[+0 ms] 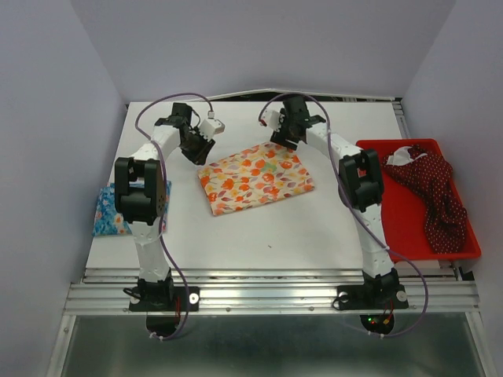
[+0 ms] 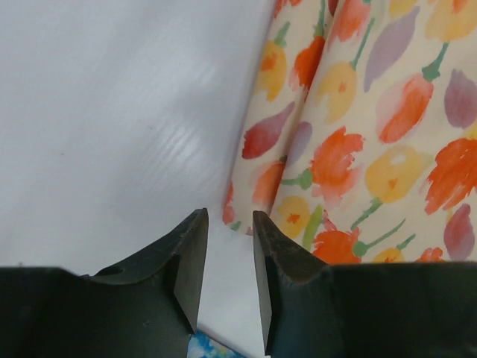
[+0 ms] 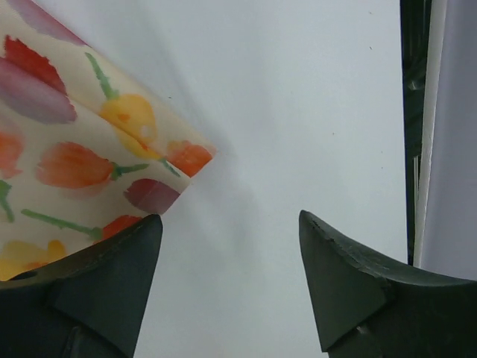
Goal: Fold and stack the skirts
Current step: Fold the skirt
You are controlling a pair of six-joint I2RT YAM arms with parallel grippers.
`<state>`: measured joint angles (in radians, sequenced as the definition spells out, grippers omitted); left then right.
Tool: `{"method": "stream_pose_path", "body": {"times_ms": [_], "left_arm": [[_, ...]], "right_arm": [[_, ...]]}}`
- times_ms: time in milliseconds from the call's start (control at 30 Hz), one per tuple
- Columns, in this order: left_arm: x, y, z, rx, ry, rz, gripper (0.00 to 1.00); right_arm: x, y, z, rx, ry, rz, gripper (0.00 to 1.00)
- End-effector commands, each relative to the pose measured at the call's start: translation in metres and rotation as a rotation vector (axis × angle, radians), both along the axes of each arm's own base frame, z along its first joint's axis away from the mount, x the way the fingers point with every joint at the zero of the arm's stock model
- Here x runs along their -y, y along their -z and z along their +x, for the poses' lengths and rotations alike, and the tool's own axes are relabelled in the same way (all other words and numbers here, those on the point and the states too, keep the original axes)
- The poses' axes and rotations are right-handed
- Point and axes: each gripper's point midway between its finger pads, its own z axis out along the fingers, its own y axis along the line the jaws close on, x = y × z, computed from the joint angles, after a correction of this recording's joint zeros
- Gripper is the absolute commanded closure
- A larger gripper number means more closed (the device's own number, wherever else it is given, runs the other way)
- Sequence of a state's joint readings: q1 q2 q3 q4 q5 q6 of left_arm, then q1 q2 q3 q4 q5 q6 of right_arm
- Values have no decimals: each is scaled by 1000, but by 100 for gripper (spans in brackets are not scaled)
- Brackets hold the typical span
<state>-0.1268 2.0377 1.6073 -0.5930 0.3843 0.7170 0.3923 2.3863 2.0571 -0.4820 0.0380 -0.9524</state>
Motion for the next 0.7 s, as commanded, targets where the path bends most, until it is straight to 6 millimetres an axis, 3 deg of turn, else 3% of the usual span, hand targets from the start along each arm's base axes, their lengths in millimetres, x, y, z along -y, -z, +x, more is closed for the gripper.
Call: {"method": "stream_pose_path", "body": {"times_ms": [0, 100, 133, 200, 300, 533, 667], "left_arm": [[3, -48, 32, 149, -29, 2, 55], [6, -37, 38, 151, -18, 23, 54], [11, -32, 37, 138, -5, 17, 54], [19, -22, 36, 105, 7, -1, 54], [27, -13, 33, 76, 19, -48, 54], [37, 8, 13, -27, 26, -94, 54], [34, 23, -13, -103, 38, -88, 69]], "right_arm": [[6, -94, 8, 168, 130, 140, 18], [5, -118, -12, 128, 162, 224, 18], [1, -109, -31, 25, 174, 261, 20], [-8, -112, -53, -80, 205, 350, 24], [-13, -89, -96, -287, 245, 399, 27], [-25, -49, -164, -589, 286, 483, 35], [-16, -11, -188, -686, 340, 436, 41]]}}
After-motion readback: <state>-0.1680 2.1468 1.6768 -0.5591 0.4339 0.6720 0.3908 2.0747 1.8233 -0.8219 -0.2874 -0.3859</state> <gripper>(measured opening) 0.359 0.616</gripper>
